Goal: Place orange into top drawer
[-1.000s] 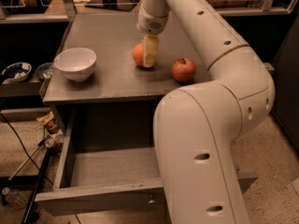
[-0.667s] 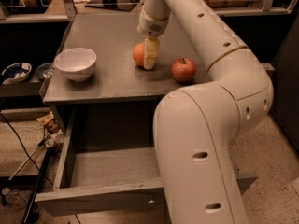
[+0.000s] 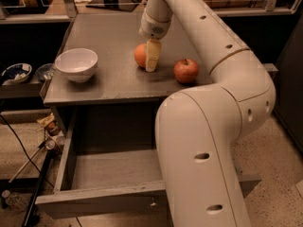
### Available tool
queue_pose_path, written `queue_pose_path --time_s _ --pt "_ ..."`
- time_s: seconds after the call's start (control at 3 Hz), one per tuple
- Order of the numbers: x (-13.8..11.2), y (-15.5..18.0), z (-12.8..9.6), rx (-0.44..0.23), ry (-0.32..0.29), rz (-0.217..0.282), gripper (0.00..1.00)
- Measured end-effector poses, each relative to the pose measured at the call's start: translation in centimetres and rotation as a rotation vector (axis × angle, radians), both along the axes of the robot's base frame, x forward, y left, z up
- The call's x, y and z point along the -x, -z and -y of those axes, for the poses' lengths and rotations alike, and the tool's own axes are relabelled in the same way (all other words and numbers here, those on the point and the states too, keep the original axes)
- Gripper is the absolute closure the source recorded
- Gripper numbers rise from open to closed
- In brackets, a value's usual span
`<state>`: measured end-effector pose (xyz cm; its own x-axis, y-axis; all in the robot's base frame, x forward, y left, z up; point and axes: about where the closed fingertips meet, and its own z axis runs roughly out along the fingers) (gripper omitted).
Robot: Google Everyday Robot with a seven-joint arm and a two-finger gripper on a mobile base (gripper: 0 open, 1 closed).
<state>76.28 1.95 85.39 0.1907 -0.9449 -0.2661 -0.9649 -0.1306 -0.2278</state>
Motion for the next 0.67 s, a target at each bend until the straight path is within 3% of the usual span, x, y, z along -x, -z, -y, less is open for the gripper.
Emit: queue_pose_path --time_s 0.67 --pt "0.23 1.25 -0.27 -0.013 -0.007 -0.025 0.0"
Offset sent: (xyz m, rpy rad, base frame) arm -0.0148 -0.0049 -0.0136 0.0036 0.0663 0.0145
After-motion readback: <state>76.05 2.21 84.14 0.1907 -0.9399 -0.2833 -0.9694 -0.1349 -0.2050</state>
